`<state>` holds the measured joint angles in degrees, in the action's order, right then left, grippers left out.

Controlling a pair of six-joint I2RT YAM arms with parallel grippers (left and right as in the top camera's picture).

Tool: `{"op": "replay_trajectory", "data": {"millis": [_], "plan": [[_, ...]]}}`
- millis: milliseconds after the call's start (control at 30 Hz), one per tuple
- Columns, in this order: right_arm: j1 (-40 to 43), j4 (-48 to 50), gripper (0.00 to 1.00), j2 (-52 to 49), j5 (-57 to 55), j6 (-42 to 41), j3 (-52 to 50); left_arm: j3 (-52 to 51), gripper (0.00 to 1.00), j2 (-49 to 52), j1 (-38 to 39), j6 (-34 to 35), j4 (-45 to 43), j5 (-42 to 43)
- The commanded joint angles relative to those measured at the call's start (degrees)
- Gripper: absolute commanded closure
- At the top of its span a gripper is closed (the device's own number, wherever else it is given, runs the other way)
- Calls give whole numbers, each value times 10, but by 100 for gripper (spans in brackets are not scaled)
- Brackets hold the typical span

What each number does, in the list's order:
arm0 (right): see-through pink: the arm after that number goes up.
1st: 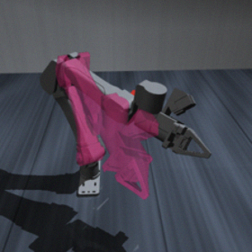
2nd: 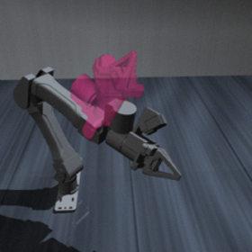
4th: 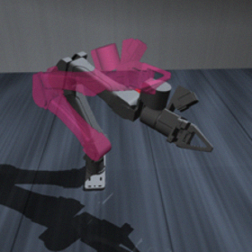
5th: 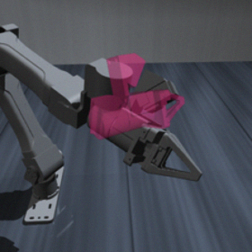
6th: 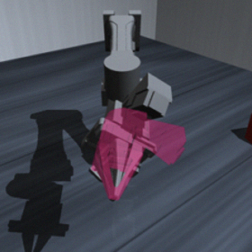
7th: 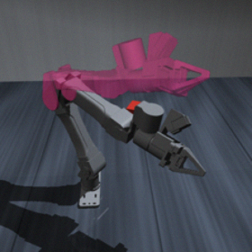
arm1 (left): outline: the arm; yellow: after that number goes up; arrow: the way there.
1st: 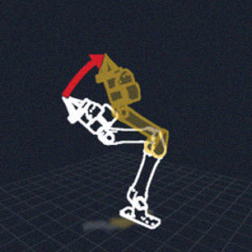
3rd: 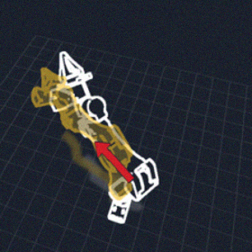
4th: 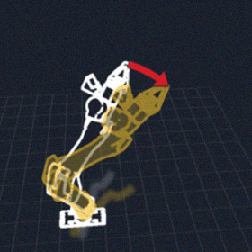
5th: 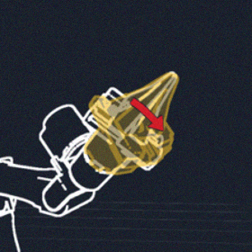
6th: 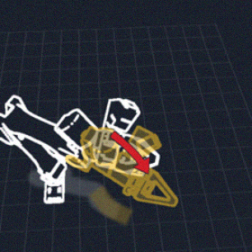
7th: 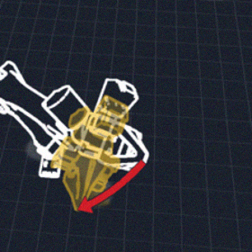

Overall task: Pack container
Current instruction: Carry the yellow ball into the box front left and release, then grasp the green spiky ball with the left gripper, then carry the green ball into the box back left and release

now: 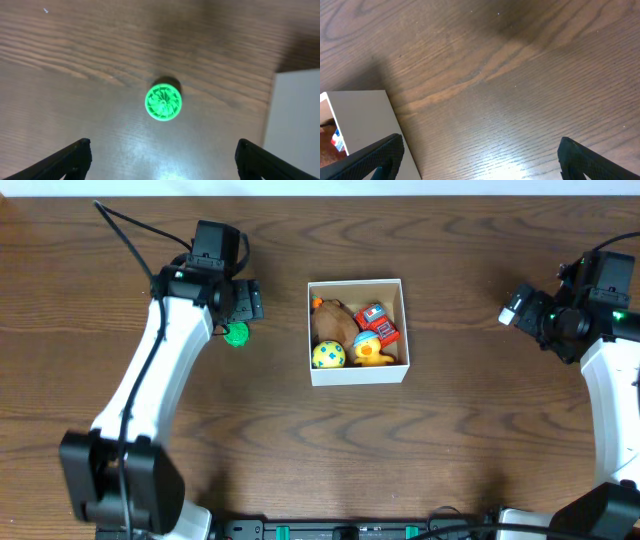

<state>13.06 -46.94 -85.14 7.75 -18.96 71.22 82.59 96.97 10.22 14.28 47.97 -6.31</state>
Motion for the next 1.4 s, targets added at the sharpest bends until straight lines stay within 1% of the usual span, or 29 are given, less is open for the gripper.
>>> {"op": "replay_trajectory", "data": {"millis": [0,67,200,533,600,633,767,900,1033,1233,1367], "plan": [[4,-1,1,-3,2,-7,3,-3,7,63,-19,-24,-16,16],[4,0,1,-3,2,-7,3,-3,7,93,-26,-36,-31,16],[4,0,1,-3,2,-7,3,-3,7,138,-33,-36,-57,16],[4,0,1,-3,2,-7,3,-3,7,211,-34,-38,-74,19],[4,-1,1,-3,2,-7,3,-3,9,219,-34,-38,-79,19],[4,0,1,-3,2,-7,3,-3,14,222,-34,-40,-81,19],[4,0,1,-3,2,-7,3,-3,24,226,-34,-42,-82,19],[4,-1,1,-3,2,-7,3,-3,38,226,-34,-42,-82,19],[4,-1,1,-3,2,-7,3,-3,48,226,-34,-42,-82,30],[4,-1,1,-3,2,-7,3,-2,53,208,-34,-42,-74,44],[4,-1,1,-3,2,-7,3,6,53,155,-33,-47,-56,44]]}}
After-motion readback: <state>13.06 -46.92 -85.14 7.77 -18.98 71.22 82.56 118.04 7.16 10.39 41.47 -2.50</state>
